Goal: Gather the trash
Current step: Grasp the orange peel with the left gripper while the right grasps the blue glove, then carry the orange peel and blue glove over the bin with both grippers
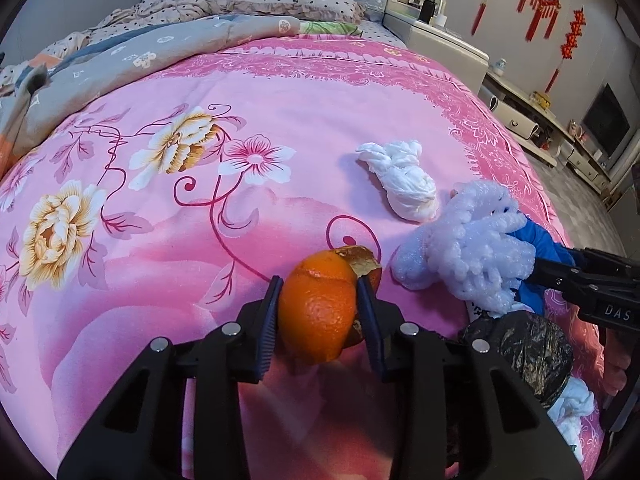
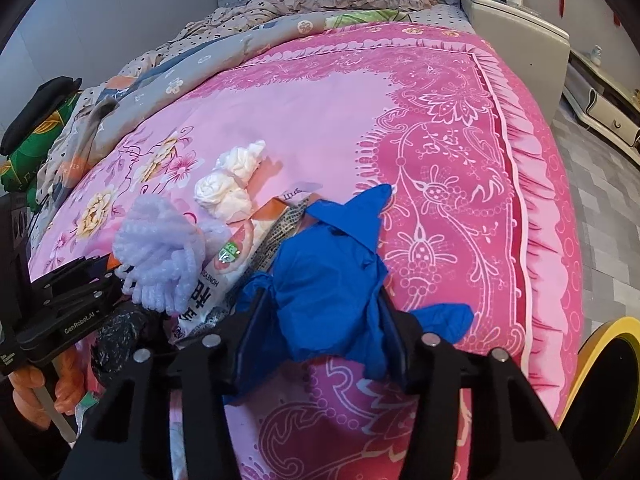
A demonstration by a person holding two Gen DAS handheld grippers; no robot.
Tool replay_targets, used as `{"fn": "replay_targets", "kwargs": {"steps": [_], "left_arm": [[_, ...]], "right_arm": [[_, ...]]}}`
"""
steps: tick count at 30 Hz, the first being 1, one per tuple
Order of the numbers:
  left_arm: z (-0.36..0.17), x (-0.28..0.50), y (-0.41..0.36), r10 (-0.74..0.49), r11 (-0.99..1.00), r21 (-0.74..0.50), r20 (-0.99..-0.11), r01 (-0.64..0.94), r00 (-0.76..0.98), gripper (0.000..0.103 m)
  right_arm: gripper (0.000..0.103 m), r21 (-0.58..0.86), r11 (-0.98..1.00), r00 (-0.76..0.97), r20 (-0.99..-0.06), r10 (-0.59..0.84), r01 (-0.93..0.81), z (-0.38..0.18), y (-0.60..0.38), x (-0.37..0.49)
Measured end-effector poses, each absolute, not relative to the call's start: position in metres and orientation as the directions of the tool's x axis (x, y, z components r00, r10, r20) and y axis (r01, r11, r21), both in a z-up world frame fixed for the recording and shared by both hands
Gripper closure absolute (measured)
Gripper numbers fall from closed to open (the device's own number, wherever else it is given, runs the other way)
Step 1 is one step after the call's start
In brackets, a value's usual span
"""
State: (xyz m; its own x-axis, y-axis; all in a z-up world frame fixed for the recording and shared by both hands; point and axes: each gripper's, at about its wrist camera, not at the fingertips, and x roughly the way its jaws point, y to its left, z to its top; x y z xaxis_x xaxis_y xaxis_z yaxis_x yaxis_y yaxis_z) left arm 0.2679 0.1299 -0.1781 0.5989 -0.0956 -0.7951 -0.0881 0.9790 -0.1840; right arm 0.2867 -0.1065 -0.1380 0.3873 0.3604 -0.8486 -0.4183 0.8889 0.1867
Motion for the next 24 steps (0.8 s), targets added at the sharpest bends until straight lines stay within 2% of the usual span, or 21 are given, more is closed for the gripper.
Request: {"fn": "replay_targets", "kwargs": {"steps": [2,6,15,24], "left_arm": [[-0.178,0.267,0.131,-0.097,0.978,-0.188,-0.794,-0.091,0.601,0.069],[-0.177,0.265,0.132,-0.098,0.976,-0.195,-0.791,-0.097,0.604,0.071],[-0.169,0.255,0.139,-0.097,0.97,-0.214,-0.781,-0.119,0.618,0.074],[-0.158,0.241,0.134,-0.058,0.978,-0.173,-0.765,-0.118,0.641,0.076]], "right_arm": [[0.077,0.202,0.882,0.374,-0.848,0.375,-0.427,-0.138,-0.106,0.286],[0.089,0.219,0.876,0.376,-0.838,0.394,-0.43,-0.134,-0.107,0.283],[0.093,0.243,0.86,0.38,-0.819,0.43,-0.448,-0.12,-0.112,0.271],[0.093,0.255,0.849,0.409,-0.788,0.46,-0.463,-0.093,-0.121,0.25]]}}
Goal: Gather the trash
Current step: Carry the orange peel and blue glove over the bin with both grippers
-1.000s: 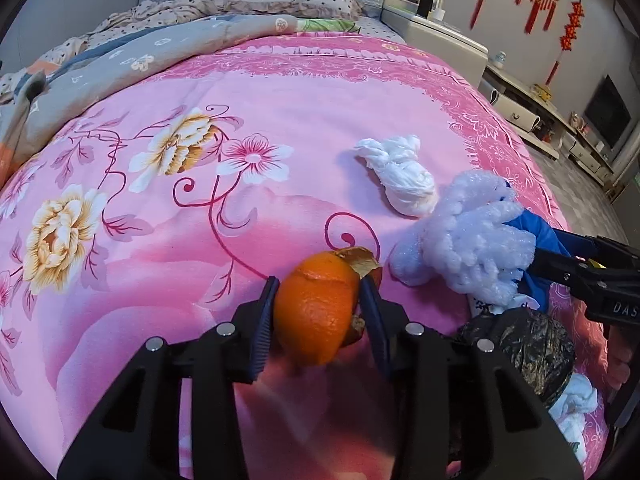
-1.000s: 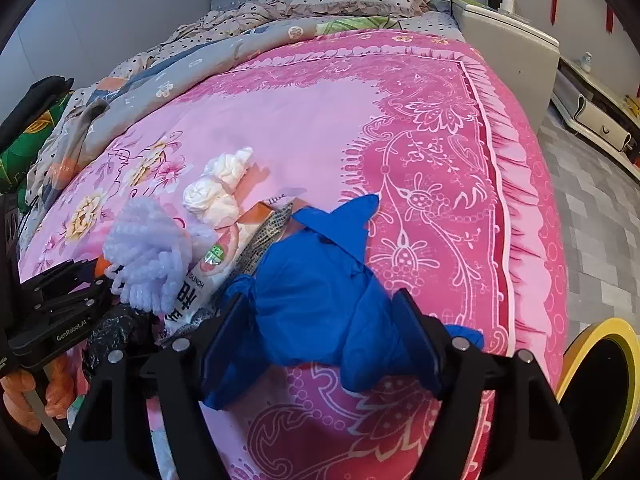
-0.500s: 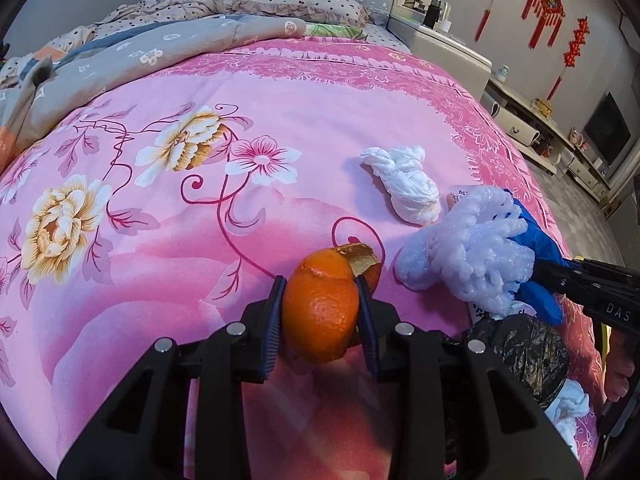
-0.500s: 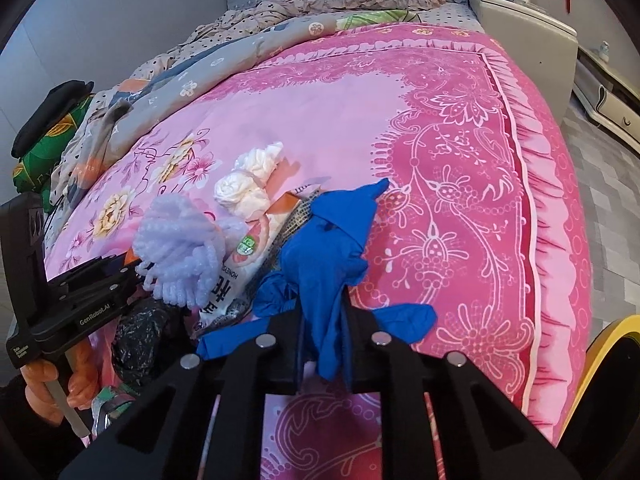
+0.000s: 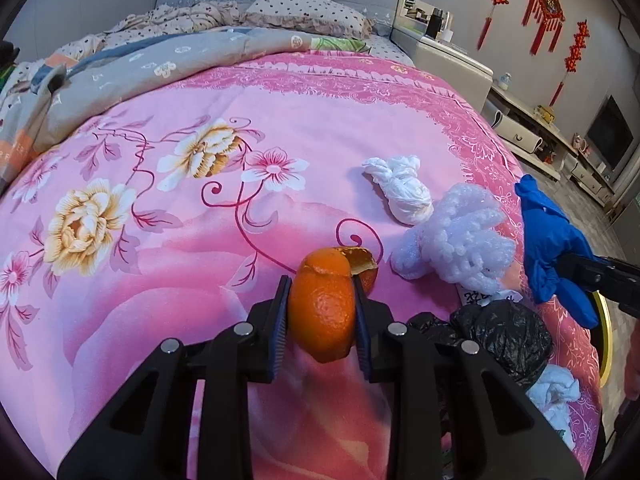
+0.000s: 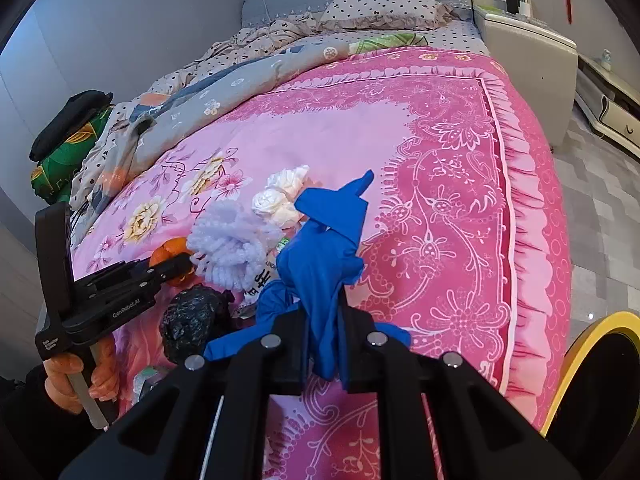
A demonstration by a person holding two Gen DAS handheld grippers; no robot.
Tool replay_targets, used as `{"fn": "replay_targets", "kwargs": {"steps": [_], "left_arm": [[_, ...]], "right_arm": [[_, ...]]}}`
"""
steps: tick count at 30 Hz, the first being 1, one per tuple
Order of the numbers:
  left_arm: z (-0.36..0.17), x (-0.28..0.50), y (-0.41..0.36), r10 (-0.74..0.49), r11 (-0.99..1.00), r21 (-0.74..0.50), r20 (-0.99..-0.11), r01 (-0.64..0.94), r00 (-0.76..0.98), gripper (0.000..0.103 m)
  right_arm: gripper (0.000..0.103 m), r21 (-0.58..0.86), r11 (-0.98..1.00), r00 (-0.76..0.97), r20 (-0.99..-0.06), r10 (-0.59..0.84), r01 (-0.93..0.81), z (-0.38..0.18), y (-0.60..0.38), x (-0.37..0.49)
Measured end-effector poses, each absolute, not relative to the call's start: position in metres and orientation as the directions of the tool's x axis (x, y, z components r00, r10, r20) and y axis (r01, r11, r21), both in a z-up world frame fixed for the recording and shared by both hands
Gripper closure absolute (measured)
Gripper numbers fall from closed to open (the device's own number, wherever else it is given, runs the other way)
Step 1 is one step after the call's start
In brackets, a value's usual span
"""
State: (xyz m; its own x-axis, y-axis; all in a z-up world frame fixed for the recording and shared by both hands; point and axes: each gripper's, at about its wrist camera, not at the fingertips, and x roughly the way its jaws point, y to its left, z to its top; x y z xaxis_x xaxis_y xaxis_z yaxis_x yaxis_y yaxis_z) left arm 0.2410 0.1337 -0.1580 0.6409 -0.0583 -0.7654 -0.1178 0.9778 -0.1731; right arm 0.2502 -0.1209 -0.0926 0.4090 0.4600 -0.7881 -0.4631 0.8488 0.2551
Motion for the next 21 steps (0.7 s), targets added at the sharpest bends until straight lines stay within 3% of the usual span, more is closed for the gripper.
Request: {"fn": "replay_targets", "kwargs": {"steps": [21], "left_arm": [[-0.073,0.193,0.098,-0.075,0.98,-0.186,-0.668,-0.069,0.74,0.077]], "right_arm": [[0.093,0.287,0.85,0.56,-0.652,0.511,-0.442,-0.011,-0.178,0.195]]}}
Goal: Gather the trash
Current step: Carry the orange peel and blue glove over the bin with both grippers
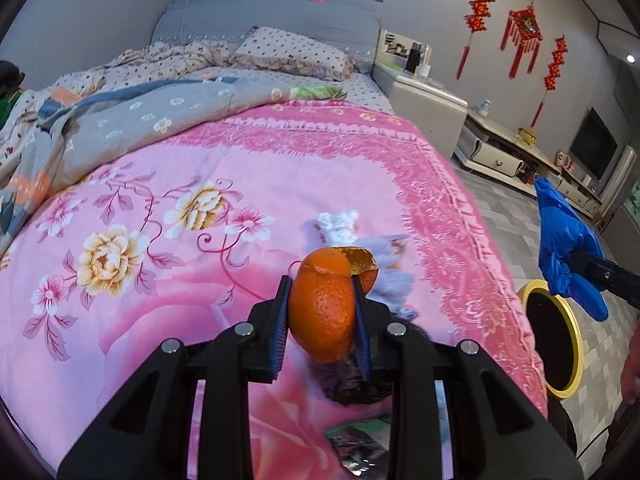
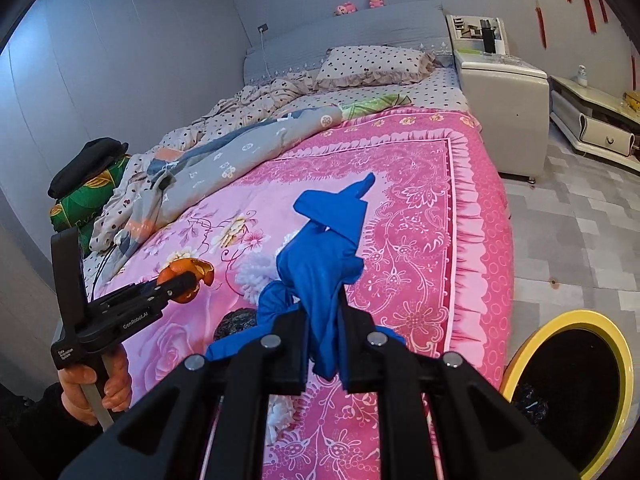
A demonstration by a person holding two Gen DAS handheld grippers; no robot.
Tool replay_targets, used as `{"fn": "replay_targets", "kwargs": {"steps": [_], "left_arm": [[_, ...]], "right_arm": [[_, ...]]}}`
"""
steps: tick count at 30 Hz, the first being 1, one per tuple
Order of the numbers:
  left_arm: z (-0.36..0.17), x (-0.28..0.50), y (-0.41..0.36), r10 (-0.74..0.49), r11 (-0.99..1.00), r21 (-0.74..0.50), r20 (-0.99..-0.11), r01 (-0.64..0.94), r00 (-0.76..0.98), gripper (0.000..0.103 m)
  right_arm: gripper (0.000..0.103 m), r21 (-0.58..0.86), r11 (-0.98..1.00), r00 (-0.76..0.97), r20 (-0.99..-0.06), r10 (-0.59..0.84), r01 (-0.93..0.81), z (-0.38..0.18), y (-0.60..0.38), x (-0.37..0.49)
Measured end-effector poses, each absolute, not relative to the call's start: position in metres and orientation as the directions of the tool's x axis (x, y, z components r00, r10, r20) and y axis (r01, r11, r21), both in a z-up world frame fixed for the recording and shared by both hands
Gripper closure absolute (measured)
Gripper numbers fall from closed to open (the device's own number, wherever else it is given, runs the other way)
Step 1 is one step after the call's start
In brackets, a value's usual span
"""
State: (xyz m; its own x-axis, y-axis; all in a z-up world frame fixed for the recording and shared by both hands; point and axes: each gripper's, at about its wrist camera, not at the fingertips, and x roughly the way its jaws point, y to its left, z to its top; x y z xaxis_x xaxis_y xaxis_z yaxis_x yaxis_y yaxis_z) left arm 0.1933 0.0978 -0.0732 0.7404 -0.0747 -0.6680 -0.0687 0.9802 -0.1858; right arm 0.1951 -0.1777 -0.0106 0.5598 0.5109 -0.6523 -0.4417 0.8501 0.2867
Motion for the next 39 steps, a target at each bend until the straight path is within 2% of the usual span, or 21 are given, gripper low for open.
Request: {"fn": "replay_targets", "kwargs": {"steps": [21,39], "left_arm": [[0.005,0.172,-0.017,-0.209,0.977,-0.164,-0.588,0.137,0.781,0.077],[0.027,0.19,-0.127,-0.361,0.932,-0.187,-0.563,0.311,0.744,0.077]], "right_arm": [[0.093,0.301,0.882,0.708,-0.526,0.471,-0.363,0.041,-0.265,0.157],[0.093,0.285,0.937,0.816,-0.481,0.322,-0.202,0.046,-0.355,0.137]]}}
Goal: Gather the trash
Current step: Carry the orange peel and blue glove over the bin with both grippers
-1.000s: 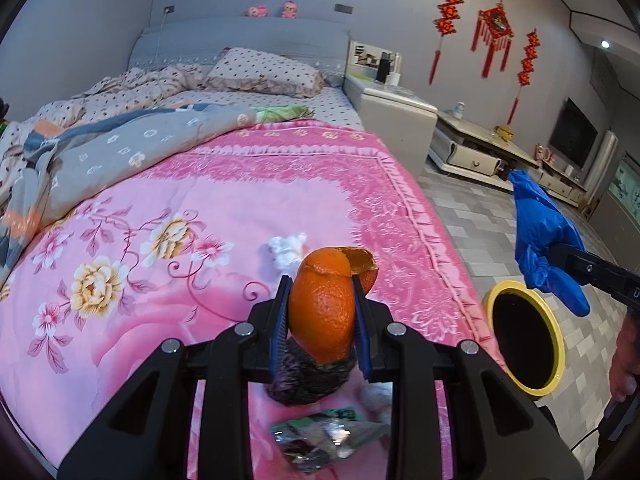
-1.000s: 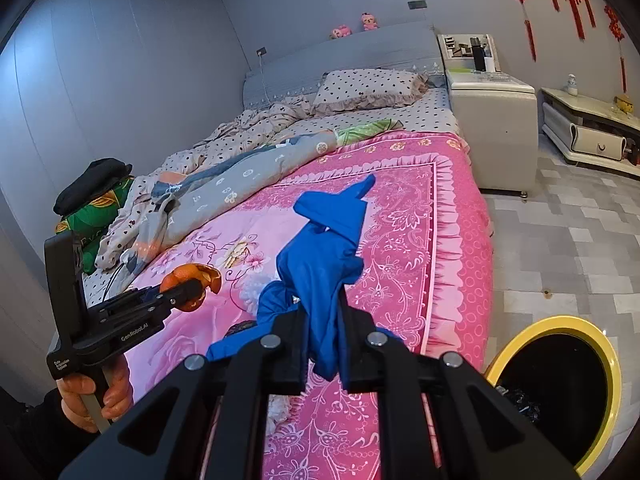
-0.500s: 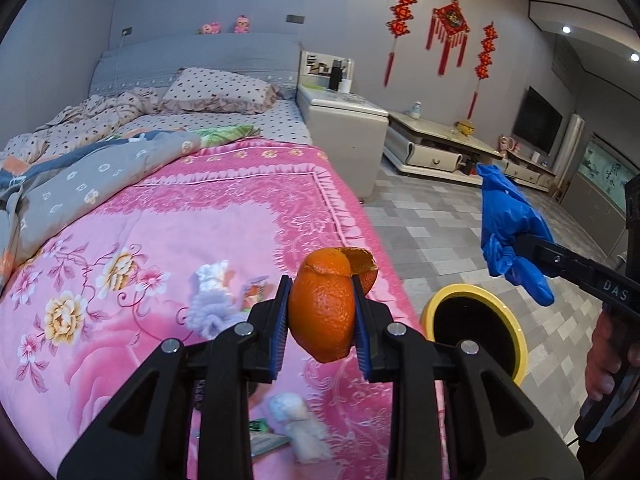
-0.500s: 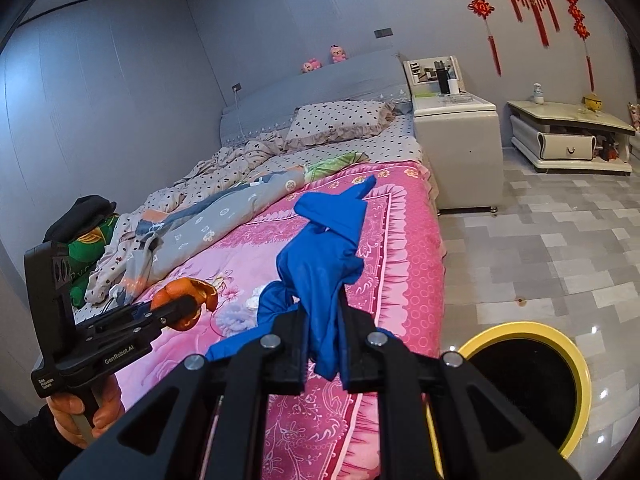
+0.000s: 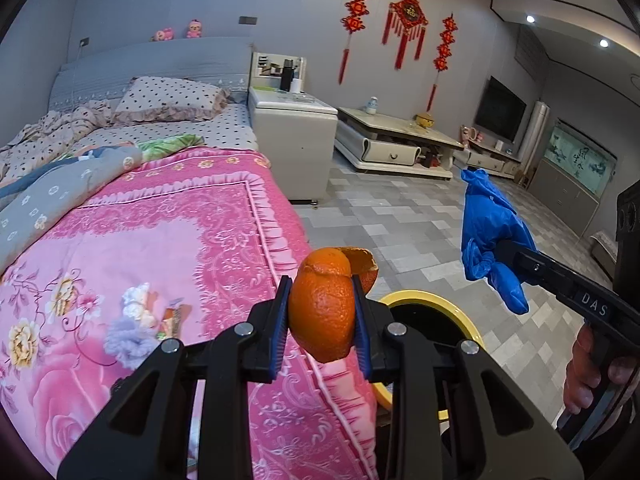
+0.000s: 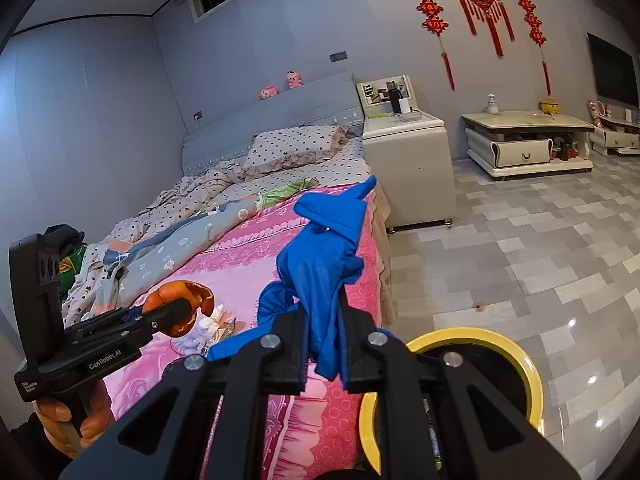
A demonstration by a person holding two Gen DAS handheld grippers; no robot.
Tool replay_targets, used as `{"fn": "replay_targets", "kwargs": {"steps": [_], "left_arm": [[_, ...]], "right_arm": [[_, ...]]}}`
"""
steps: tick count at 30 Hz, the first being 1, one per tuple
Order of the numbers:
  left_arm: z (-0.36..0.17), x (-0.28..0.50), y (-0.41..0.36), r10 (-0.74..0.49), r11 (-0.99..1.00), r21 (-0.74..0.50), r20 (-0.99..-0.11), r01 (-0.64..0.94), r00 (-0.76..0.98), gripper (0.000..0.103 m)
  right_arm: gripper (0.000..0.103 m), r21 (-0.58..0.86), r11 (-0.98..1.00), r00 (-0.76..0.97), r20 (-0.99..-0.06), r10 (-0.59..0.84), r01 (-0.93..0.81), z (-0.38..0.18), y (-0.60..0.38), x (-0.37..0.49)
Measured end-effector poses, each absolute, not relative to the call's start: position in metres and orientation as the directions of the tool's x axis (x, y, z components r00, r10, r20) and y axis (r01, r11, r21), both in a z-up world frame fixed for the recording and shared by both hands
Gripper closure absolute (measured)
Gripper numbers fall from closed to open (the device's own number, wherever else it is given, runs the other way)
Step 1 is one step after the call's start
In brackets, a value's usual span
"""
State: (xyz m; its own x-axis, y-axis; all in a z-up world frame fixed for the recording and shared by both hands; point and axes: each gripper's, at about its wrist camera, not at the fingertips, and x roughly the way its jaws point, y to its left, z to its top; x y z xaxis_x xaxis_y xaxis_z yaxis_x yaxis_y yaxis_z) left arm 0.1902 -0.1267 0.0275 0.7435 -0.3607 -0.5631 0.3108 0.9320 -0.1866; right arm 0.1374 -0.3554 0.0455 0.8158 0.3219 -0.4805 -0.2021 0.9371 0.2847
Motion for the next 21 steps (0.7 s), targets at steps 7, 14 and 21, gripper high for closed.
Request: {"fn": "replay_targets", "kwargs": {"steps": [7,14,21], "left_arm": [[0.023,0.201,-0.162,-0.399,0.915,-0.198,-0.575,0.352,0.714,0.077],[0.014,0.211,-0.189,-0.427,0.901,-0.209,-0.587,0.38,0.688,0.076],[0.001,0.219,-0.216,-0.446,0.889,-0.212,-0.606,0.406,0.659,0.076]], "right_arm": [[0.093,0.291,0.946,0.836,-0.477,0.272,-0.142,0.041,-0.386,0.132],[0.093,0.303,0.949,0.84,-0.487,0.238,-0.093,0.03,-0.413,0.13],[0.093,0.327,0.944,0.833,-0.509,0.218,-0.047,0.015,-0.432,0.134]]}}
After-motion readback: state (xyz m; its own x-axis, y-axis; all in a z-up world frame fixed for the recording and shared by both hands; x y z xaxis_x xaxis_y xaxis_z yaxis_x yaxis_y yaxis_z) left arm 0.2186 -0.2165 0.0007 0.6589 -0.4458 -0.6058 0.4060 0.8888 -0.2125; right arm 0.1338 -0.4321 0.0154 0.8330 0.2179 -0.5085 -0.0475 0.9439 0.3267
